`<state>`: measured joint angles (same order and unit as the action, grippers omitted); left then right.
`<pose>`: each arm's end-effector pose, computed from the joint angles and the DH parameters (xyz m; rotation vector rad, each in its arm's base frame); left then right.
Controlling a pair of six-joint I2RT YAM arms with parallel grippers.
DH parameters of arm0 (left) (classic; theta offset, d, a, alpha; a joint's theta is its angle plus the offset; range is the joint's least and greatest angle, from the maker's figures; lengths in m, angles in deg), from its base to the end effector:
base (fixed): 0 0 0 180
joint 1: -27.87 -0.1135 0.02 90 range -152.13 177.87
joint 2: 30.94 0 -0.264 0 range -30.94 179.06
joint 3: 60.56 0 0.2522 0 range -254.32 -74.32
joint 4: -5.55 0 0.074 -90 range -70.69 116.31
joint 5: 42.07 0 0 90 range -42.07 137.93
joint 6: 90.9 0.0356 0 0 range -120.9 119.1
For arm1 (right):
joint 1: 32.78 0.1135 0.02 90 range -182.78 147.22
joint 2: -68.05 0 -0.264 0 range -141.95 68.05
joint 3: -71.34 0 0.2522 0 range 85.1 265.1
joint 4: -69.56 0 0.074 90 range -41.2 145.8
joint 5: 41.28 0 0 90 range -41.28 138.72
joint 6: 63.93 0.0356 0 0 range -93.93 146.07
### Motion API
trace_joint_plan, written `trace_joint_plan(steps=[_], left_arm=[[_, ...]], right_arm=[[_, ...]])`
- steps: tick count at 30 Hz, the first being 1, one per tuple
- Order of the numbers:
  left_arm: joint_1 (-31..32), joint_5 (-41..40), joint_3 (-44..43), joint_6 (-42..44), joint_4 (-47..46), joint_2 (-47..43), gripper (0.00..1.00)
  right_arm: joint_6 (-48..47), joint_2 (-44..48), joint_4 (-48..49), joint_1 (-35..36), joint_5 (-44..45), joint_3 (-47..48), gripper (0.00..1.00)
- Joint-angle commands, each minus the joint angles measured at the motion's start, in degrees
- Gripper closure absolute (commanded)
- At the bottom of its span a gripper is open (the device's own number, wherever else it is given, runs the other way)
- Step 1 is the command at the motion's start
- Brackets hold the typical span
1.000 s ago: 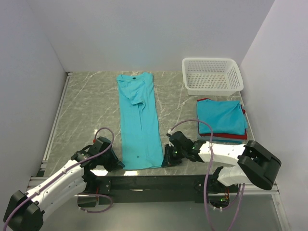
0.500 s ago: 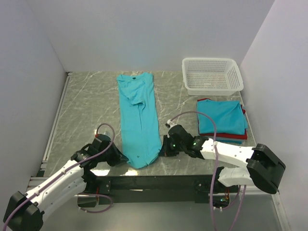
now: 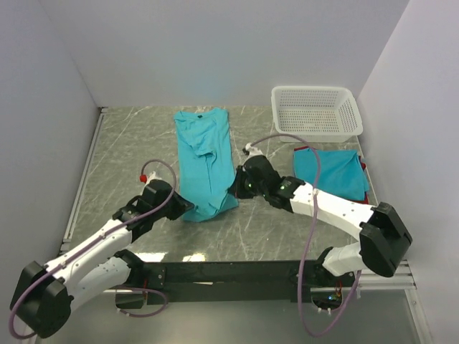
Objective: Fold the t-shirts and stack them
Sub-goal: Fold the tshirt
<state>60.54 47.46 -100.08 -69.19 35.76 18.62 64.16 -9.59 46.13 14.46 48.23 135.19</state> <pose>0.1523 -0.0973 0.1996 -0.7520 2.3256 -0.8678 0.2005 0.2173 0.2450 -0.1924 2.3416 0.7975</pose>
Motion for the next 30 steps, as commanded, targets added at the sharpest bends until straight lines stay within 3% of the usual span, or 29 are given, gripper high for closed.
trace_joint_plan(steps=[1, 8, 19, 30], left_arm=[[-0.76, -6.12, -4.82, 2.11, -7.56, 4.03, 1.0], [-4.71, -6.48, -13.43, 6.85, -9.93, 14.5, 1.0], [-12.01, -1.47, -15.46, 8.79, -19.87, 23.21, 1.0], [-15.96, -0.67, -20.38, 10.81, -20.23, 30.85, 1.0]], right_arm=[[-2.4, -2.85, -0.61, -2.06, 3.92, 5.8, 1.0], [-4.33, -9.01, -2.98, -5.58, 6.29, 14.15, 1.0], [-5.74, -18.94, -4.3, -9.27, 3.48, 23.21, 1.0], [-7.24, -26.49, -5.45, -12.44, 1.2, 30.33, 1.0]])
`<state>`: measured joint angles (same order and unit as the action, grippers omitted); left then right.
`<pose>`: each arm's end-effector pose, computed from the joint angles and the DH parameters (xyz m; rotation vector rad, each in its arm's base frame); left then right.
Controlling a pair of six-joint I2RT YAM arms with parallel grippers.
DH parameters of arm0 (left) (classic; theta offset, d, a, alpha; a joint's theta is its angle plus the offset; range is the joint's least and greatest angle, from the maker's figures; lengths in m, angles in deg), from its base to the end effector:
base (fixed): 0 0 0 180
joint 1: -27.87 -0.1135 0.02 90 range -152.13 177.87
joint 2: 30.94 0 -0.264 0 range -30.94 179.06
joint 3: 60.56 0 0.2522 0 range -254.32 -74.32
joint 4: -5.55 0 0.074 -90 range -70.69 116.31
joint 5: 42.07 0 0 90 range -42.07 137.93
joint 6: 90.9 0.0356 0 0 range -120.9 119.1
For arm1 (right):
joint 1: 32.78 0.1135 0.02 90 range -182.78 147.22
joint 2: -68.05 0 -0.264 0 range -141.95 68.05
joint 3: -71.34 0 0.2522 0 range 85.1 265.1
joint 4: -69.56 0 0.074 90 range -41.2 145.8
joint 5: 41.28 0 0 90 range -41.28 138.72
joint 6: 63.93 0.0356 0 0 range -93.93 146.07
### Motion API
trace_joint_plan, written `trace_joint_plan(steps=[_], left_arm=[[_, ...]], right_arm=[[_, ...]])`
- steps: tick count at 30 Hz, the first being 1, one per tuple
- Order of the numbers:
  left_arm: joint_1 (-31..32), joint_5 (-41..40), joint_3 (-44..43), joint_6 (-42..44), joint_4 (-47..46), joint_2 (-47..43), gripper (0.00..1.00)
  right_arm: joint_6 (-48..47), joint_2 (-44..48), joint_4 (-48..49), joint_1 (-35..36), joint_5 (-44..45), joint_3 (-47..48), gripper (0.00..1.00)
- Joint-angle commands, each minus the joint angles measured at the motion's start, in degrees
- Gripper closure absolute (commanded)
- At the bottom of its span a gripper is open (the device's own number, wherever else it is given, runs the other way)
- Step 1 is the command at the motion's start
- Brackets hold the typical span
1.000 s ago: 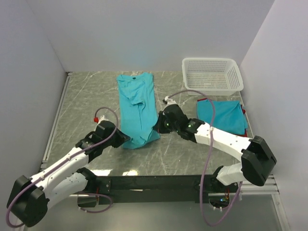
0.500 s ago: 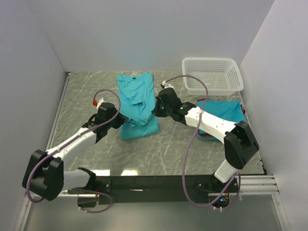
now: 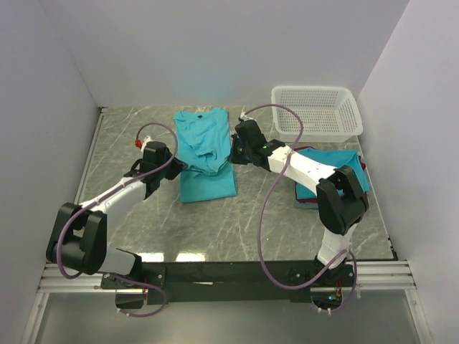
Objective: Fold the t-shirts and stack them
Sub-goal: Fold the tshirt
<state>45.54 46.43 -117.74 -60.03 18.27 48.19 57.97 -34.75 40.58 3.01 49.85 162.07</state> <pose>0.2807 -0.0884 0.2162 -0.8184 2.1185 -0.7162 0.3312 0.2379 0.2462 -0.0695 2.3575 0.5786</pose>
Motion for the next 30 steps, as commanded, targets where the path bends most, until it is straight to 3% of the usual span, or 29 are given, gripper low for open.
trace_joint_plan(steps=[1, 12, 30], left_arm=[[-1.15, 0.35, -3.25, 1.83, -2.92, 1.72, 1.0], [-2.11, 1.67, -7.99, 3.15, -1.69, 10.94, 1.0], [-3.78, -1.93, -9.4, 3.76, -2.3, 16.05, 1.0]], right_arm=[[-1.14, -1.87, 0.02, -1.16, -0.86, 3.8, 1.0], [-0.52, -8.81, 0.54, -3.53, -3.85, 7.84, 1.0], [-0.52, -16.11, 0.28, -5.29, -6.22, 14.17, 0.96]])
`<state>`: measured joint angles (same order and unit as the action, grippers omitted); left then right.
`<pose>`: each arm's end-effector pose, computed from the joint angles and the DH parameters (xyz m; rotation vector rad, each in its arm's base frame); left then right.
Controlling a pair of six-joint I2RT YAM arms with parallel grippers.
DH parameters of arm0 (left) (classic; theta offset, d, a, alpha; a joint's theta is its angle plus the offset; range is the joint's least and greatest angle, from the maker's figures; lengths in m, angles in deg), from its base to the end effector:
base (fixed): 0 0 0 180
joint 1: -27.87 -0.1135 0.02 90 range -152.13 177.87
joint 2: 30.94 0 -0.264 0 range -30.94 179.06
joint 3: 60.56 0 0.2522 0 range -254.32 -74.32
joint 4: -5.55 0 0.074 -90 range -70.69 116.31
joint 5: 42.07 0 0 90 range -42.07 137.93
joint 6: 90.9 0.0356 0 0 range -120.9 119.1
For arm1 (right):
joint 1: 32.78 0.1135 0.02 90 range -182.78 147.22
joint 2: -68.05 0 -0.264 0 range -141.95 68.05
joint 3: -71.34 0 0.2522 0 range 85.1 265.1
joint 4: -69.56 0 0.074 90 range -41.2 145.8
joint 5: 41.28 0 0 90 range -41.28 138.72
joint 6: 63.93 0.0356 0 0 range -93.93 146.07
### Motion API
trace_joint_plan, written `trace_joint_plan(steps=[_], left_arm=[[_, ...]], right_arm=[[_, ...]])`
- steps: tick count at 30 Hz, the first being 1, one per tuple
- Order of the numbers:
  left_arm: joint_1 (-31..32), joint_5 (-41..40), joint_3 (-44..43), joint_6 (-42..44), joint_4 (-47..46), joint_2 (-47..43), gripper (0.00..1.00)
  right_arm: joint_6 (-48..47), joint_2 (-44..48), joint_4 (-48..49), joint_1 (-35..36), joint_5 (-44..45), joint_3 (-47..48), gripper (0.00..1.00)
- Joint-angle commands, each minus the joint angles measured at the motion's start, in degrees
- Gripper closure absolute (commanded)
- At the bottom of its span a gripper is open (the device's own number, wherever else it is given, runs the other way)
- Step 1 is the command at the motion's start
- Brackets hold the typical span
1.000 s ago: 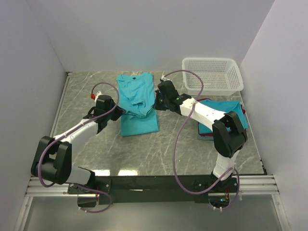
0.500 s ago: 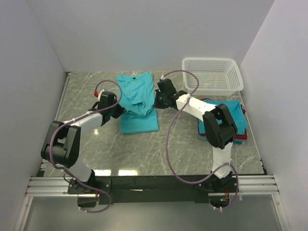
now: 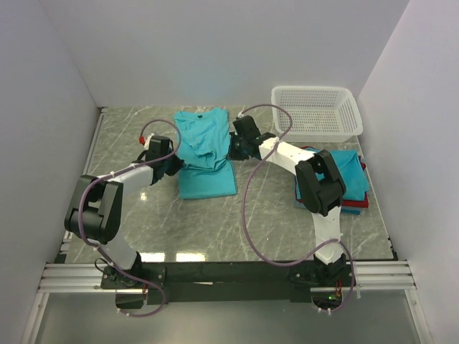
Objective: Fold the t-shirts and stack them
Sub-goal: Fold the tshirt
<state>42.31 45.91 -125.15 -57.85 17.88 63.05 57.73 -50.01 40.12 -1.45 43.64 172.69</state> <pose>0.3294 -0.0835 0.1801 -0.8778 2.2051 -0.5865 0.3926 0.2427 0.1950 -0.0369 2.4644 0.6114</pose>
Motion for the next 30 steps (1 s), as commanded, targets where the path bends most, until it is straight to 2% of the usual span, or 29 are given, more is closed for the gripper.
trace_joint_plan(steps=[1, 4, 6, 7, 9, 10, 11, 12, 14, 15, 22, 23, 27, 28, 29, 30], left_arm=[[-0.72, -0.8, -1.99, 1.66, -2.26, 1.36, 1.0], [-1.16, -0.61, -1.91, 1.49, -3.05, 2.07, 1.0], [-1.51, -1.31, -1.73, 1.31, -3.14, 1.81, 1.0], [-1.6, -1.84, -1.47, 1.14, -3.31, 1.46, 0.99], [-1.78, -1.93, -0.94, 1.14, -4.1, 0.49, 0.82], [-1.78, -1.85, -0.94, 1.4, -4.71, 0.14, 0.75], [-1.87, -1.76, -0.94, 1.31, -4.46, -0.65, 0.66], [-1.78, -1.84, -1.46, 1.49, -4.28, -1.18, 0.56], [-1.78, -2.11, -1.73, 2.1, -3.58, -3.02, 0.31], [-1.87, -2.37, -2.17, 2.63, -2.97, -3.72, 0.26], [-1.78, -3.43, 0.11, 4.65, 3.89, -13.12, 0.18], [-1.78, -2.73, 0.72, 4.83, 5.37, -16.01, 0.13], [-1.78, -0.88, 3.79, 6.94, 8.72, -24.98, 0.11], [-1.87, -1.75, 4.42, 7.29, 9.16, -27.18, 0.08], [-1.87, -2.63, 4.86, 7.03, 9.95, -31.72, 0.01], [-1.87, -3.25, 5.99, 6.77, 10.48, -33.94, 0.01]], right_arm=[[-0.37, -1.12, 0.74, -0.92, -0.28, 3.9, 0.93], [-0.72, -2.08, 0.3, -1.19, -1.33, 5.22, 0.89], [-0.81, -2.52, 0.13, -1.45, -2.03, 5.92, 0.83], [-0.98, -2.61, 0.13, -1.45, -2.21, 6.01, 0.76], [-1.07, -2.44, -0.05, -1.54, -2.92, 6.19, 0.69], [-0.9, -2.44, -0.4, -1.54, -2.83, 6.45, 0.57], [-0.9, -2.09, -0.75, -1.62, -2.83, 6.63, 0.5], [-1.07, -1.74, -0.93, -1.54, -3.0, 6.45, 0.37], [-0.99, 0.1, -0.58, -1.62, -3.44, 5.14, 0.29], [-1.33, 1.07, 0.55, -1.71, -4.05, 4.35, 0.25], [-3.7, 12.57, 5.92, -0.31, -5.72, -8.72, 0.17], [-4.58, 13.37, 6.8, 0.82, -5.99, -9.97, 0.15], [-8.18, 15.23, 10.65, 4.34, -9.24, -14.81, 0.13], [-8.54, 15.14, 11.46, 4.96, -10.29, -15.78, 0.13], [-9.07, 14.71, 12.51, 5.4, -12.82, -16.05, 0.12], [-9.33, 14.35, 14.69, 6.19, -13.8, -16.31, 0.12]])
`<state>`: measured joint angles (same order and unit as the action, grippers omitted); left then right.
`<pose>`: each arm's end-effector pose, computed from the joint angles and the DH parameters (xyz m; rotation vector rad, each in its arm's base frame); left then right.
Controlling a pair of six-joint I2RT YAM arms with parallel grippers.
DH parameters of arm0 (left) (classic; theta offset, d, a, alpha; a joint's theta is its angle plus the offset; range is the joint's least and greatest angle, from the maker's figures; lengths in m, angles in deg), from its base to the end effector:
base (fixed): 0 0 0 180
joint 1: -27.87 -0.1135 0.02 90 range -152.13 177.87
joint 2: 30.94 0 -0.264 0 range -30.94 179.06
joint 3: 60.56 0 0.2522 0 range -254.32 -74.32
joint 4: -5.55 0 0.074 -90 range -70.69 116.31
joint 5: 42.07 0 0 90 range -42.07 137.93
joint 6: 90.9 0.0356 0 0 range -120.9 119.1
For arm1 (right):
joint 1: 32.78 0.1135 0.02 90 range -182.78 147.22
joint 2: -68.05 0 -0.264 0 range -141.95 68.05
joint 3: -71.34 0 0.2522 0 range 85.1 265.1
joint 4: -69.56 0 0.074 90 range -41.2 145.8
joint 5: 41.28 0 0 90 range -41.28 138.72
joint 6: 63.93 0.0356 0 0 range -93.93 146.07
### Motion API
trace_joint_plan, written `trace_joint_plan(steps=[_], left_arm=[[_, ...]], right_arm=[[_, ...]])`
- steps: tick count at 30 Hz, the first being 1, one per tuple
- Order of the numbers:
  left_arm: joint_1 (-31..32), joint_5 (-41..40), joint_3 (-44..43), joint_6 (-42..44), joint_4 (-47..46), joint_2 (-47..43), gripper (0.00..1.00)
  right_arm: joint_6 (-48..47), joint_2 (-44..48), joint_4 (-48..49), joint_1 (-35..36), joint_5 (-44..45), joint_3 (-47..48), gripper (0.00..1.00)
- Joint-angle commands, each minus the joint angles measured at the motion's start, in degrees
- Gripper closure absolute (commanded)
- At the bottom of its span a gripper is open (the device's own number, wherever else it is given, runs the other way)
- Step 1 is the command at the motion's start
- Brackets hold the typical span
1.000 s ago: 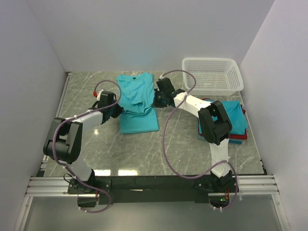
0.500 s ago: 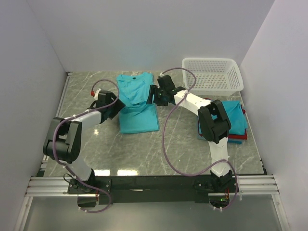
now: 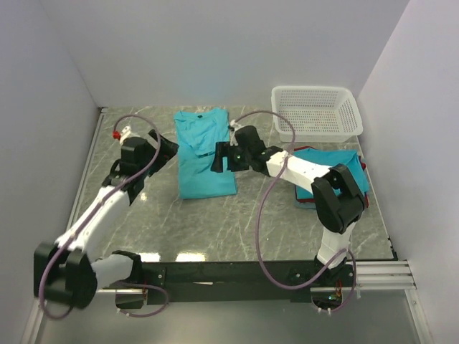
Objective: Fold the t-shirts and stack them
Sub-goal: Fold the tshirt
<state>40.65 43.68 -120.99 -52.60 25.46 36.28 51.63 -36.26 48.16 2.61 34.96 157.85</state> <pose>0.2600 -0.0563 0.2779 -0.7426 1.9581 -0.6227 0.3289 0.2441 0.2236 -0.3378 2.3460 0.8159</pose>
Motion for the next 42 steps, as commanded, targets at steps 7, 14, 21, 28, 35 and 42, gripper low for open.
trace_joint_plan(steps=[7, 14, 21, 28, 35, 42], left_arm=[[-0.21, -3.31, 8.88, -2.19, 4.31, -20.37, 0.01], [-0.29, 0.72, 12.57, -0.07, 5.27, -22.75, 0.01], [-0.21, 5.56, 18.01, -1.64, 1.6, -21.7, 0.01], [-0.29, 7.33, 22.33, -3.14, -2.28, -15.82, 0.01], [-0.29, 8.47, 21.63, -2.44, -8.25, -5.18, 0.1], [-0.29, 9.35, 18.99, -1.56, -12.04, 5.9, 0.44]], right_arm=[[-2.71, -11.14, 8.09, 3.89, -9.62, 9.74, 0.11], [0.63, -23.91, 4.83, 3.54, -8.13, 23.39, 0.11], [3.62, -33.14, 1.23, 1.61, -6.54, 36.4, 0.11], [3.35, -27.45, 2.62, 1.43, -8.83, 35.45, 0.1], [2.39, -10.67, 5.87, 1.43, -2.25, 17.98, 0.1], [4.14, 4.89, 5.18, 0.55, 4.7, -3.37, 0.1]])
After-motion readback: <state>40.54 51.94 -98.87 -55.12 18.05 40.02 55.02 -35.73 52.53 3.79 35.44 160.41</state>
